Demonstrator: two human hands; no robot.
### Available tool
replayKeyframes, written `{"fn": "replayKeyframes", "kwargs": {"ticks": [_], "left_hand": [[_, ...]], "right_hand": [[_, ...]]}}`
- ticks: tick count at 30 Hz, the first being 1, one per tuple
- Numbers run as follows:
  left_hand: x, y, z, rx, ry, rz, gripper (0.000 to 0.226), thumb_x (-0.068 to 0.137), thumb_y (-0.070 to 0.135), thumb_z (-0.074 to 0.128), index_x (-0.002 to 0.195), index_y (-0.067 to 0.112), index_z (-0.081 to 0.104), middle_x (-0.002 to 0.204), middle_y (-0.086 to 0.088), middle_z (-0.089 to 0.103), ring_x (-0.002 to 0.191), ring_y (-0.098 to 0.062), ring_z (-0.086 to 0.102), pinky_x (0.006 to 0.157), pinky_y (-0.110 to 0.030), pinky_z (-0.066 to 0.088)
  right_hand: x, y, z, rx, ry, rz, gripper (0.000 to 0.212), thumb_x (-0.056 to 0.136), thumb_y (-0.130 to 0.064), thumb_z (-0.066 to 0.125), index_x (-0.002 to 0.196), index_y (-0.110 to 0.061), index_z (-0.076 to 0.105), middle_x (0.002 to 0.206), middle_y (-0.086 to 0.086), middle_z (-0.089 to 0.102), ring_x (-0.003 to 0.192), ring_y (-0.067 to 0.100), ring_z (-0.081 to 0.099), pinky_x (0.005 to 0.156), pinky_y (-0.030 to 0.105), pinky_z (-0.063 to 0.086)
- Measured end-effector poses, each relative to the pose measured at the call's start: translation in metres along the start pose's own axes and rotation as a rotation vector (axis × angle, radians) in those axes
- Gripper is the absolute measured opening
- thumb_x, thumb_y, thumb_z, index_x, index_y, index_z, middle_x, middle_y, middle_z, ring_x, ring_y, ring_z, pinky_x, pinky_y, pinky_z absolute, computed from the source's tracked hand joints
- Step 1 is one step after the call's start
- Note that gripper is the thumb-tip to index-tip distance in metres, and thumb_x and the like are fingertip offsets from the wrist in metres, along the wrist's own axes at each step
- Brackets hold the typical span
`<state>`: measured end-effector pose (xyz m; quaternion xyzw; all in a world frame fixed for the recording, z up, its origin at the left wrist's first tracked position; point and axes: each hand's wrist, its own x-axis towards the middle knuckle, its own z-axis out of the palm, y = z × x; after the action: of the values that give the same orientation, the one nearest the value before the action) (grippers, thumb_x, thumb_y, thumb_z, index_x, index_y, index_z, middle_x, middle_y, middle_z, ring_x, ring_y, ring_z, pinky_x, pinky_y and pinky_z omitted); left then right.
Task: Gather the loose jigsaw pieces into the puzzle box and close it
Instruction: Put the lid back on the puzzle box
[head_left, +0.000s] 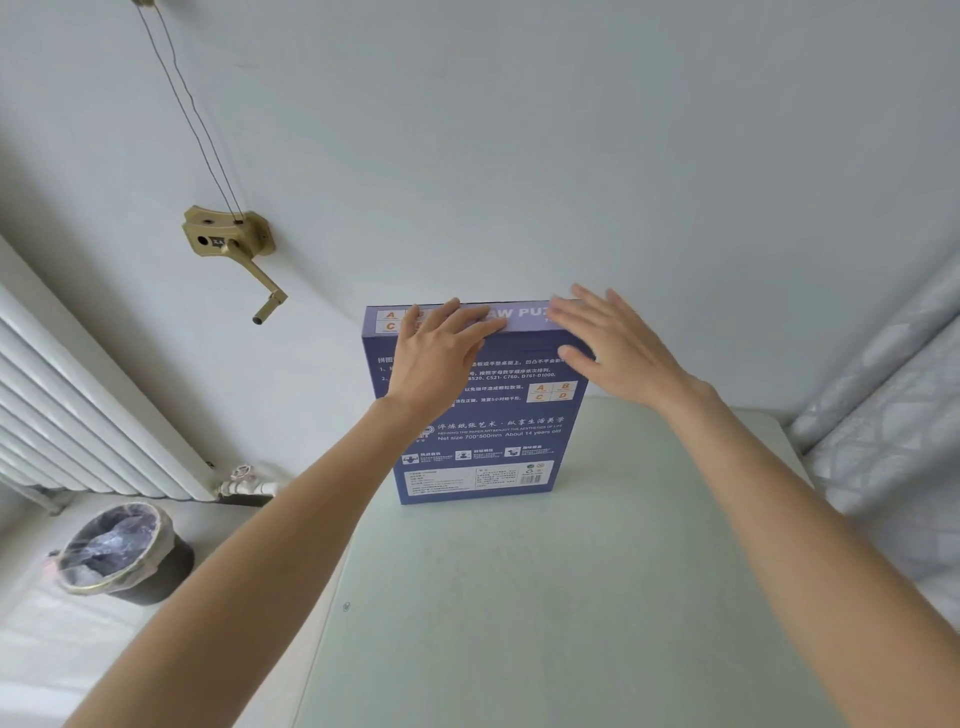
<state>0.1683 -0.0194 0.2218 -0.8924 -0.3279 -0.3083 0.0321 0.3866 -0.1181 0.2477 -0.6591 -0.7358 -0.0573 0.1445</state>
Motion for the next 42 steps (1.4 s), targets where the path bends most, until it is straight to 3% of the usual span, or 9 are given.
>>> {"fn": "replayKeyframes", "kwargs": {"ticks": [5, 9, 12, 15, 18, 22, 32, 38, 42], "left_hand": [[-0.004, 0.001, 0.000, 0.019, 0.016, 0.038, 0.032, 0.091, 0.018, 0.054, 0.119, 0.033, 0.061, 0.121, 0.007, 0.063, 0.119, -0.027, 0.054, 0.099, -0.054, 0.037], [-0.010, -0.005, -0.016, -0.088, 0.004, 0.073, 0.031, 0.090, 0.026, 0.055, 0.121, 0.029, 0.059, 0.123, 0.008, 0.061, 0.117, -0.020, 0.054, 0.098, -0.040, 0.038], [-0.017, -0.020, -0.039, -0.184, 0.020, 0.047, 0.029, 0.087, 0.036, 0.059, 0.114, 0.026, 0.062, 0.118, 0.008, 0.062, 0.111, -0.017, 0.054, 0.091, -0.035, 0.043], [-0.026, -0.038, -0.056, -0.138, 0.075, -0.181, 0.035, 0.087, 0.046, 0.053, 0.117, 0.029, 0.058, 0.123, 0.007, 0.059, 0.116, -0.020, 0.049, 0.097, -0.038, 0.035], [-0.036, -0.045, -0.063, -0.290, -0.099, -0.591, 0.061, 0.085, 0.050, 0.057, 0.138, 0.025, 0.037, 0.140, -0.005, 0.043, 0.124, -0.027, 0.043, 0.101, -0.043, 0.035], [-0.045, -0.036, -0.059, -0.743, -0.157, -0.843, 0.060, 0.085, 0.050, 0.057, 0.135, 0.020, 0.041, 0.127, -0.004, 0.058, 0.101, -0.019, 0.060, 0.093, -0.041, 0.048], [-0.054, -0.020, -0.065, -0.883, -0.101, -0.682, 0.027, 0.088, 0.036, 0.059, 0.111, 0.024, 0.056, 0.106, 0.003, 0.067, 0.084, -0.011, 0.065, 0.075, -0.029, 0.053], [-0.058, 0.005, -0.047, -0.998, -0.128, -0.571, 0.041, 0.086, 0.034, 0.062, 0.125, 0.035, 0.047, 0.114, 0.010, 0.063, 0.109, -0.014, 0.058, 0.095, -0.034, 0.047], [-0.085, 0.030, -0.017, -1.054, -0.277, -0.766, 0.055, 0.086, 0.034, 0.064, 0.136, 0.035, 0.040, 0.117, 0.008, 0.060, 0.110, -0.019, 0.057, 0.101, -0.040, 0.044]], "right_hand": [[-0.008, -0.010, 0.011, 0.149, 0.050, 0.100, 0.045, 0.096, -0.019, 0.046, 0.141, -0.017, 0.039, 0.149, -0.004, 0.033, 0.141, 0.010, 0.022, 0.116, 0.027, 0.011], [-0.007, -0.014, -0.003, 0.235, 0.230, 0.155, 0.024, 0.092, -0.027, 0.055, 0.112, -0.021, 0.066, 0.130, -0.005, 0.057, 0.119, 0.014, 0.052, 0.100, 0.037, 0.040], [-0.004, -0.015, -0.010, 0.421, 0.350, 0.366, 0.022, 0.091, -0.030, 0.056, 0.106, -0.018, 0.066, 0.126, 0.000, 0.056, 0.114, 0.020, 0.048, 0.098, 0.039, 0.039], [-0.006, -0.014, -0.011, 0.610, 0.173, 0.665, 0.046, 0.090, -0.039, 0.055, 0.130, -0.020, 0.044, 0.131, 0.005, 0.047, 0.118, 0.024, 0.047, 0.100, 0.038, 0.038], [-0.013, -0.020, -0.006, 0.974, 0.019, 0.831, 0.049, 0.092, -0.044, 0.051, 0.135, -0.026, 0.036, 0.129, 0.002, 0.053, 0.108, 0.023, 0.056, 0.088, 0.037, 0.047], [-0.019, -0.026, -0.005, 1.038, 0.084, 0.856, 0.031, 0.091, -0.034, 0.054, 0.121, -0.026, 0.047, 0.122, 0.003, 0.059, 0.101, 0.022, 0.062, 0.072, 0.034, 0.054], [-0.055, -0.030, -0.016, 1.085, 0.174, 0.821, 0.030, 0.088, -0.020, 0.062, 0.115, -0.020, 0.049, 0.114, 0.014, 0.062, 0.097, 0.027, 0.064, 0.075, 0.037, 0.057], [-0.098, -0.013, -0.024, 1.005, 0.271, 0.686, 0.038, 0.086, -0.007, 0.062, 0.115, -0.030, 0.051, 0.111, 0.012, 0.063, 0.095, 0.023, 0.062, 0.083, 0.037, 0.054], [-0.137, -0.006, 0.001, 0.944, 0.295, 0.747, 0.037, 0.081, 0.000, 0.065, 0.096, -0.032, 0.053, 0.114, 0.005, 0.063, 0.103, 0.023, 0.061, 0.092, 0.043, 0.050]]}}
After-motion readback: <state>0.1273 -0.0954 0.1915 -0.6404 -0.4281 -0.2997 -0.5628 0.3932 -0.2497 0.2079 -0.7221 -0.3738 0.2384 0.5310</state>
